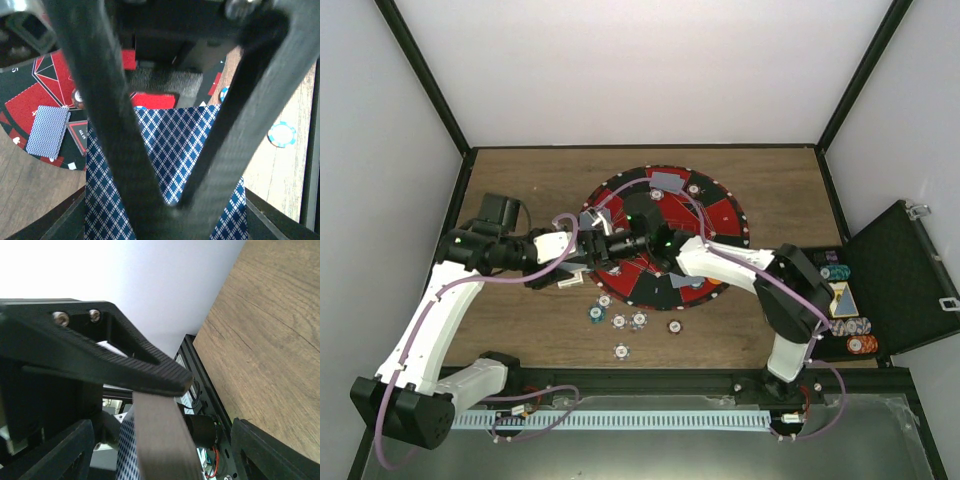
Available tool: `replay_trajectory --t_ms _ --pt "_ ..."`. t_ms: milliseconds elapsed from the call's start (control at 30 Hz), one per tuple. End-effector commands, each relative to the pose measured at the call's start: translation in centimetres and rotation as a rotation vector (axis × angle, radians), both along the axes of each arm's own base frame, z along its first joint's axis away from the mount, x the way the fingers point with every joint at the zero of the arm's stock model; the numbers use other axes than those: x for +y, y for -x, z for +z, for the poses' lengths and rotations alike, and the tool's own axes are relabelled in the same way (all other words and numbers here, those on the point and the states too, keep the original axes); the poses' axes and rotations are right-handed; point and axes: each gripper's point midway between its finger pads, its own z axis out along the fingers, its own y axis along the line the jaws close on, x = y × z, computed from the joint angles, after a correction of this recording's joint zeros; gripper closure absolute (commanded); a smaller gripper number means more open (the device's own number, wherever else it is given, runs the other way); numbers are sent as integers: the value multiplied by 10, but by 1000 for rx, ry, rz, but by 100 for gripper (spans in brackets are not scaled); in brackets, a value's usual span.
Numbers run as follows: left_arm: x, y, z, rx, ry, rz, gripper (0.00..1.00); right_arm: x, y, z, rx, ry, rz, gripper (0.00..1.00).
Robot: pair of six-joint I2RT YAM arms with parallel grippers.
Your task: Distribute texas hold em gaming equipment
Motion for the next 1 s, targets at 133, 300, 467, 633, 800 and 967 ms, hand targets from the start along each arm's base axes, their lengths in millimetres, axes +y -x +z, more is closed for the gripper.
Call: replay_trajectory --t_ms 133,300,467,633,800,967 --pt "-4 0 11 -29 29 -15 96 22 -2 -8 22 4 47 29" --pt "-4 0 14 -36 29 -17 96 12 -7 -25 44 33 28 35" --pt "-4 0 15 -39 30 -20 96 -11 -18 -40 73 56 -26 47" --pt "-4 0 14 -40 30 -20 96 -24 -24 -41 68 71 -59 57" --pt "-3 0 12 -37 28 -20 96 -29 -23 -30 36 77 -71 68" --pt "-3 1 10 -31 25 -23 96 -40 -29 -31 -4 137 -133 85"
